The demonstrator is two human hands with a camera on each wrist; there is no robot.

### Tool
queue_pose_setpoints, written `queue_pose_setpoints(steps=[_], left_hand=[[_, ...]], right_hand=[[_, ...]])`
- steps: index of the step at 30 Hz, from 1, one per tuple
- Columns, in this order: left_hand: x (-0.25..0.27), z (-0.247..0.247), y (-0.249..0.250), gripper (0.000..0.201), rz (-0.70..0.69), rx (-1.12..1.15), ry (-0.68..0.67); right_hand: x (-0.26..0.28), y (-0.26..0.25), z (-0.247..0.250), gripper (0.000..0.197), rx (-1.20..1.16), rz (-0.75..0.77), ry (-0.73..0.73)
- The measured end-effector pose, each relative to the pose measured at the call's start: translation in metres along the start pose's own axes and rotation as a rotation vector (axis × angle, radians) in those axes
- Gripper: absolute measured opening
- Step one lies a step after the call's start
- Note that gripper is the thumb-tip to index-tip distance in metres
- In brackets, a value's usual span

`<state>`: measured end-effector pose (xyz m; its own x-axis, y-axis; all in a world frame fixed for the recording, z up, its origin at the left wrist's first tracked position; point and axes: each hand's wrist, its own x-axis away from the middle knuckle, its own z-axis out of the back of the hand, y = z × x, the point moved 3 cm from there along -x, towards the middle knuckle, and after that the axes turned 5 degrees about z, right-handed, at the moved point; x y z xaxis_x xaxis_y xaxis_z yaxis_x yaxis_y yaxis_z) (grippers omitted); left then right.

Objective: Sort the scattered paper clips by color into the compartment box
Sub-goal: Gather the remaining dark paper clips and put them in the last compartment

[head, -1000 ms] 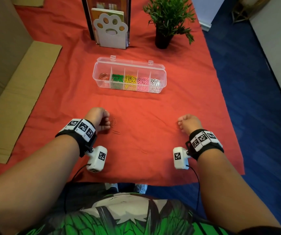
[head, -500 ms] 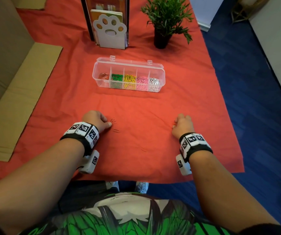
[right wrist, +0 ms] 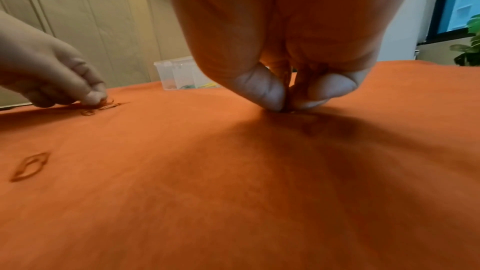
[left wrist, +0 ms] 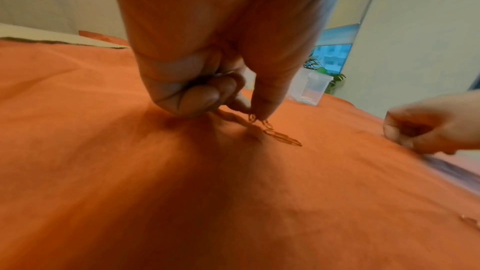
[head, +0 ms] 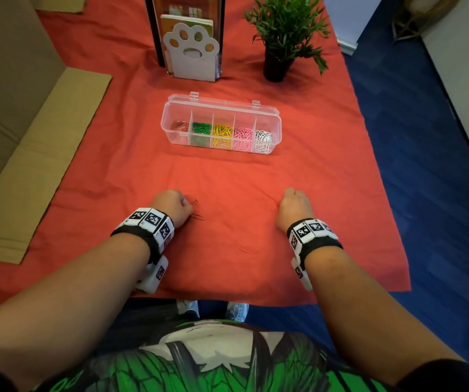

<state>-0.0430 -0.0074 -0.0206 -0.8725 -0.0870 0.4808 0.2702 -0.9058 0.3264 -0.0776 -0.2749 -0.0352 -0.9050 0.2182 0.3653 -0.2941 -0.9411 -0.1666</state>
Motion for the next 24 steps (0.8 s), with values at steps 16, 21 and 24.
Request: queue_pose_setpoints(steps=[16,21,24], left_hand=[[0.006,0.027,-0.011,0.012,0.099,1.508,-0.692],[-0.004,0.009,-0.016,0.02,0.202,1.06,-0.43],[-0.006,-0.002,-0.014,0.009,-0.024,0.603,-0.248]], right_hand=[[0.015,-0.083,0.023,0.015,-1.784,-0.202,-0.474],[0.012,-0.103,0.015,0.014,-1.837,-0.228,-0.495],[0.007,-0.114,0.012,0.01,-1.656,-0.226,-0.464]])
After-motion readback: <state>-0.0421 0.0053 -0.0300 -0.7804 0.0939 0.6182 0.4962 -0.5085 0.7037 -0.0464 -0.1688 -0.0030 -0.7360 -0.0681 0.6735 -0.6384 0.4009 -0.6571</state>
